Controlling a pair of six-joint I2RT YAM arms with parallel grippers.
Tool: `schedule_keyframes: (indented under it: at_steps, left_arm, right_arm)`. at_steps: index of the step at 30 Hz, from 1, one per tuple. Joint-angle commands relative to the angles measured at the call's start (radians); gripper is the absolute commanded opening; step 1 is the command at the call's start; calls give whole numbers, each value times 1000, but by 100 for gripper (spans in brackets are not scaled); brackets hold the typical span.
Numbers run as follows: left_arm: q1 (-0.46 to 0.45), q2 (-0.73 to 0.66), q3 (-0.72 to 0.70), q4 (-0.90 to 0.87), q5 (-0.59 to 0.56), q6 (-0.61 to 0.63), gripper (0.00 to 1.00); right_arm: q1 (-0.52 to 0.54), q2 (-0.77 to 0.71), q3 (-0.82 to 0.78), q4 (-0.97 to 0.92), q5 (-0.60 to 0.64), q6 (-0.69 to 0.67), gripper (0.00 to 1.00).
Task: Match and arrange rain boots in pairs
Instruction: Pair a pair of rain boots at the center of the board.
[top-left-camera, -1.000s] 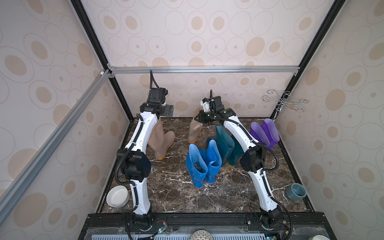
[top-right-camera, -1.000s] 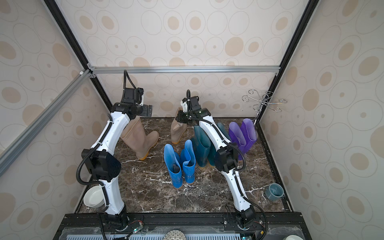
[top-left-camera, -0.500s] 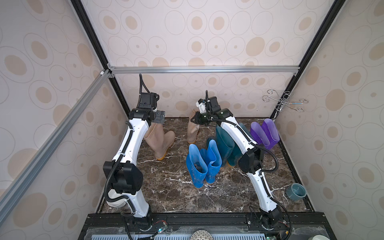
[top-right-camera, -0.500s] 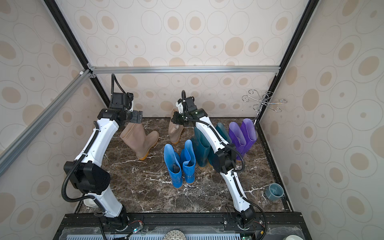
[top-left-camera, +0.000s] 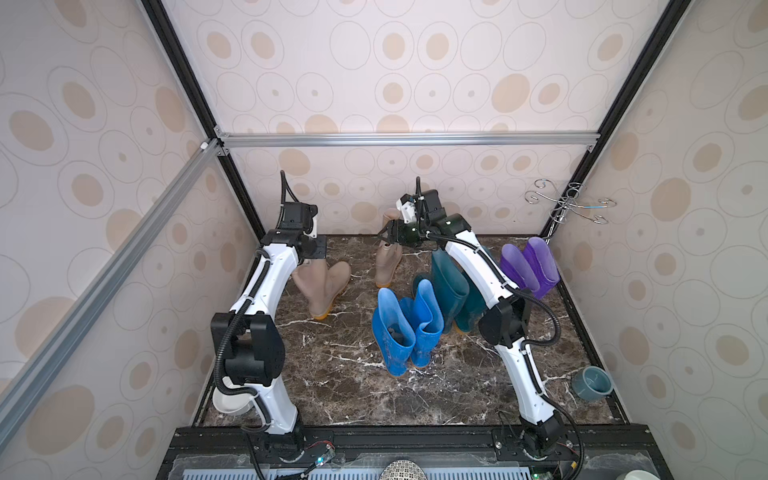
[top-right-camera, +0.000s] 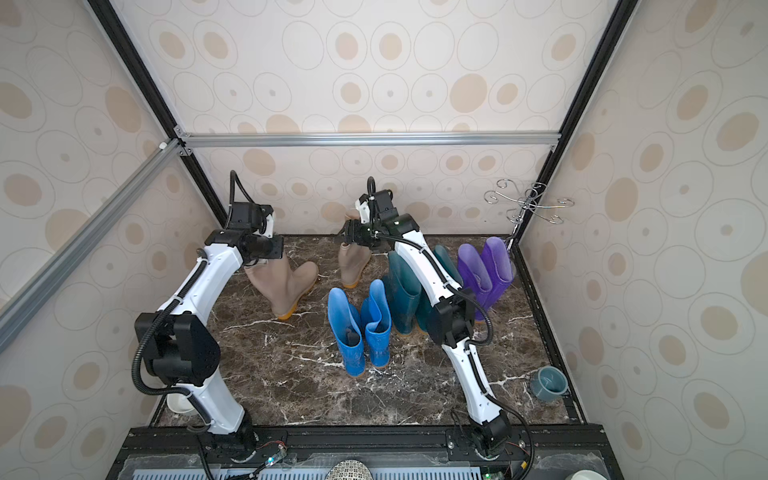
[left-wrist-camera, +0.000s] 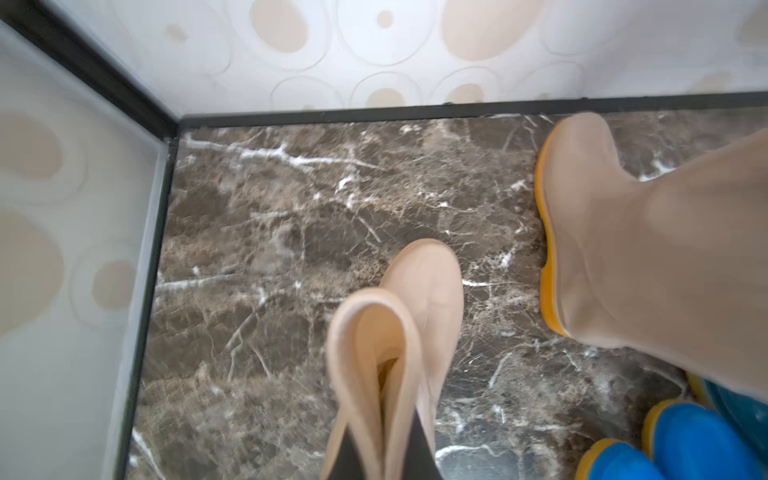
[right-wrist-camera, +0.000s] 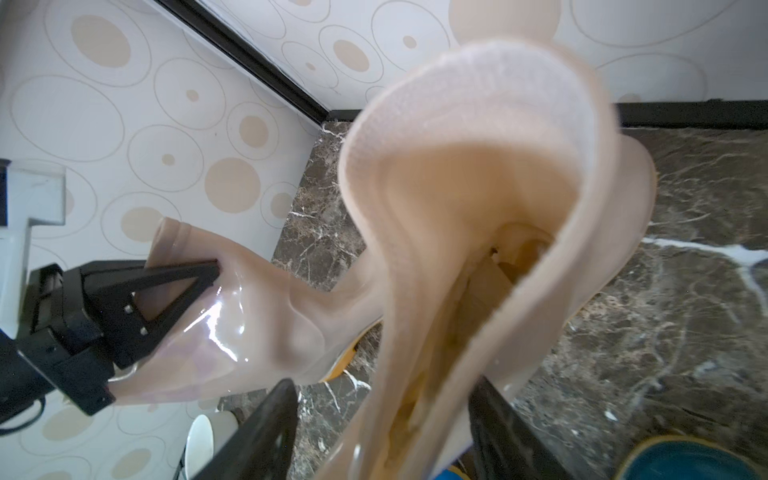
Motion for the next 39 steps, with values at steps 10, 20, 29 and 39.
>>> schedule_keyframes:
  at_steps: [10, 20, 29, 39]
  left_arm:
    - [-74, 163, 124, 234, 153, -233, 0]
    - [-184, 366, 372, 236, 23, -363, 0]
    - [-247, 519, 595, 201, -40, -463, 0]
    - [-270, 494, 533, 255, -19, -555, 29]
  right_arm:
    - [-16, -137, 21, -107, 11, -78, 99]
    - [-17, -291, -113, -166, 62, -127, 99]
    - [-16, -425, -295, -148, 94, -150, 99]
    - [-25, -490, -367, -131, 115, -185, 99]
